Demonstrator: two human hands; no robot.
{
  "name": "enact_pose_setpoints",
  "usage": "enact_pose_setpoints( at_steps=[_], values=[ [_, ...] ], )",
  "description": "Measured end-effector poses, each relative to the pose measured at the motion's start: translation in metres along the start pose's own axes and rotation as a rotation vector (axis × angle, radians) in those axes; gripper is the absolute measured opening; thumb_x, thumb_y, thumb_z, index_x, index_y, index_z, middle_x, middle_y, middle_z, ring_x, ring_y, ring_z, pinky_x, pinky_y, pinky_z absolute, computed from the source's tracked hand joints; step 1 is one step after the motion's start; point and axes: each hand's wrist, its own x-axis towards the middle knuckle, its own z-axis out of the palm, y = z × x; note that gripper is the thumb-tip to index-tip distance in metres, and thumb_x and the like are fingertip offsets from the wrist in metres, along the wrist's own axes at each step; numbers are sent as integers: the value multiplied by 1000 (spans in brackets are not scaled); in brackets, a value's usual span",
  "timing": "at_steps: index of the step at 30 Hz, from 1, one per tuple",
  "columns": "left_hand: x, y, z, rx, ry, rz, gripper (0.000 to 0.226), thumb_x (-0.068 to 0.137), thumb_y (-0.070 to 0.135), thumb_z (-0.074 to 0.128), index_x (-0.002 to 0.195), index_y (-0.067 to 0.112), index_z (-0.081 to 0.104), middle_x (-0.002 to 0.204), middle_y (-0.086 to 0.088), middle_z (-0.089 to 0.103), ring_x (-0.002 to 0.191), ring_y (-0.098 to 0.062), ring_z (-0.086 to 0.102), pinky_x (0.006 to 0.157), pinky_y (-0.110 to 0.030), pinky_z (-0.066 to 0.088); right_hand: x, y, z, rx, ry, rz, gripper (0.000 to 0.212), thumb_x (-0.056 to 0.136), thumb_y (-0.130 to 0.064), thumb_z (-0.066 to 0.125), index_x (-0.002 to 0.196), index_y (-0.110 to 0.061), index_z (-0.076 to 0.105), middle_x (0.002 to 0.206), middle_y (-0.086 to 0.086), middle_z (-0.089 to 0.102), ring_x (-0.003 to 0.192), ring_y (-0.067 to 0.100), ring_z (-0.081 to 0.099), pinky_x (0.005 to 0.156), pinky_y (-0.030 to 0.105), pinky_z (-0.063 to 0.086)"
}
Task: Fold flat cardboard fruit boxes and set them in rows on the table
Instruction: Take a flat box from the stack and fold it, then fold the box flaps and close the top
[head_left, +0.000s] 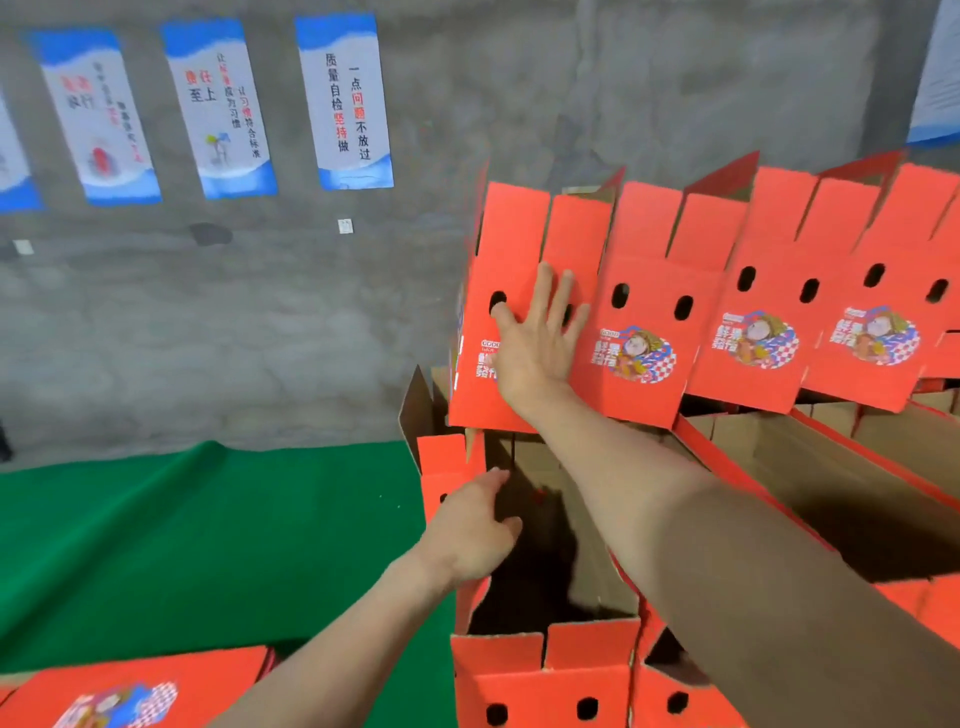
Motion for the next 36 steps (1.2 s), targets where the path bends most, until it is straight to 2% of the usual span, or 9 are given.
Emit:
enact_pose_setpoints(
  at_steps=[4,9,13,18,22,27,30,33,36],
  values=[
    [1,-1,-4,22,107,-1,51,91,7,47,141,13,42,144,-8,46,134,-21,40,101,-15,23,2,2,26,-91,-32,-58,61,89,-16,59,140,-32,32,155,17,-26,142,46,-17,112,64,5],
    [-4,-2,-5,-6,154,4,51,89,-1,41,139,13,46,143,-8,47,133,-20,41,98,-13,23,-3,10,32,-128,-129,-50,96,88,-22,60,149,-37,-13,151,14,-36,139,46,-23,109,66,10],
    [-4,-1,-3,-31,147,-6,52,90,0,42,140,14,45,145,-5,44,136,-18,37,98,-10,20,-5,8,20,-115,-77,-102,93,85,-12,53,150,-38,-10,151,12,-36,139,48,-24,110,64,1],
    [-7,1,-4,-58,126,-25,49,92,2,43,139,15,45,146,-2,44,137,-16,35,100,-10,19,-11,18,12,-124,-315,-103,92,87,-14,55,150,-39,-7,151,9,-38,138,50,-22,112,62,12],
    [-9,-1,-8,-93,146,-45,46,93,3,44,137,14,47,146,-2,43,138,-14,34,100,-10,18,-16,16,1,-100,-364,-84,88,88,-18,56,151,-38,-3,152,13,-35,138,53,-19,113,60,13],
    [-22,-3,-13,-182,179,-77,42,93,2,44,132,12,54,137,-4,54,128,-15,47,101,-17,32,-32,6,-19,-75,-373,-147,87,87,-27,63,151,-37,4,153,12,-31,140,49,-18,113,59,9],
    [-40,-7,-13,-275,150,-87,37,94,3,45,127,13,57,121,-12,63,110,-21,60,99,-25,44,-54,-6,-35,14,-316,-244,74,89,-30,61,150,-29,19,158,14,-17,144,41,-9,116,52,9],
    [-77,-29,-13,-309,104,-81,34,94,6,50,125,14,58,112,-9,66,88,-19,64,90,-28,50,-87,-19,-55,207,-260,-397,54,91,-23,60,140,-14,41,156,17,16,144,34,15,116,41,17],
    [-130,-83,-22,-164,132,-140,34,93,10,53,127,12,57,121,-4,64,104,-15,64,90,-17,43,-129,-34,-73,396,-215,-522,32,87,-10,63,118,-3,61,133,17,52,127,32,46,106,34,31]
  ],
)
